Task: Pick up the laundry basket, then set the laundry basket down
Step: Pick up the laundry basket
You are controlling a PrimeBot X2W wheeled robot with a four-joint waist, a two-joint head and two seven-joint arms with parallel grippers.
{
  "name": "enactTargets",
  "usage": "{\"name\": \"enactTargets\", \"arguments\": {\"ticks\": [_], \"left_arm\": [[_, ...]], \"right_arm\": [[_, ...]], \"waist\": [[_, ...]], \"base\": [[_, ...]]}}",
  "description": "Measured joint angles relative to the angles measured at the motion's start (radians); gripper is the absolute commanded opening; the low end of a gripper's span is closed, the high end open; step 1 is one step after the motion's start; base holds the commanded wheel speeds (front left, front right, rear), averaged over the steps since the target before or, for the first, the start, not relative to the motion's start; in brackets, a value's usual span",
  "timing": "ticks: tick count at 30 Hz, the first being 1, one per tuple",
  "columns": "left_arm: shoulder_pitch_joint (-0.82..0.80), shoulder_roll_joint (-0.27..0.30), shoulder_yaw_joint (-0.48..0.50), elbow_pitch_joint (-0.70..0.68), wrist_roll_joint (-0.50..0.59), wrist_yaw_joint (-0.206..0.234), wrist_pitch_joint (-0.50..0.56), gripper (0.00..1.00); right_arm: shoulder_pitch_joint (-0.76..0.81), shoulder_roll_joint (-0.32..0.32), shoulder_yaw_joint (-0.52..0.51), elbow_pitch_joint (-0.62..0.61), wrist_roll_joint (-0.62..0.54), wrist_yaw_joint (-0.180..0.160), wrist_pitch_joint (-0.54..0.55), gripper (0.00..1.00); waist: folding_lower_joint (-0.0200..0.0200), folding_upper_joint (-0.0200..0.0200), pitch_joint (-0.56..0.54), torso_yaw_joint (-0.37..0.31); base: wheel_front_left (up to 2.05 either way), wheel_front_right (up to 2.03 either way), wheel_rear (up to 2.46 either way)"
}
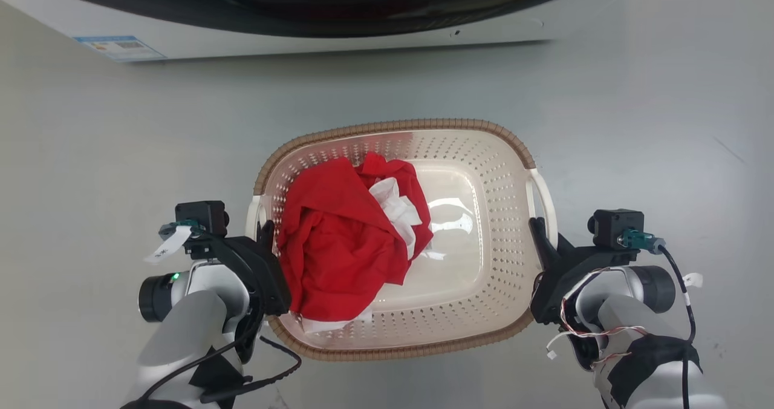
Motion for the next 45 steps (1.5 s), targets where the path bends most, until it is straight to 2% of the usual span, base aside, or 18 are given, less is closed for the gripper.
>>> {"name": "enactTargets", "arguments": {"ticks": [18, 29, 45], "left_arm": [[0.095, -0.012, -0.003, 0.076, -0.051, -0.021, 0.094, 0.0], [0.137, -0.012, -0.02, 0.088, -0.094, -0.023, 0.153, 0.0], [0.188, -0.012, -0.024, 0.103, -0.101, -0.023, 0.238, 0.0]], "right_arm": [[0.074, 0.022, 0.015, 0.127, 0.039, 0.027, 0.072, 0.0], [0.106, 0.026, 0.026, 0.146, 0.056, 0.032, 0.117, 0.0], [0.174, 0.03, 0.054, 0.159, 0.1, 0.032, 0.197, 0.0]], "waist": [[-0.0001, -0.0001, -0.24, -0.002], [-0.0002, -0.0001, -0.389, -0.005], [-0.0001, 0.0, -0.576, -0.008]], "base": [[0.0, 0.0, 0.0], [0.0, 0.0, 0.0], [0.0, 0.0, 0.0]]}}
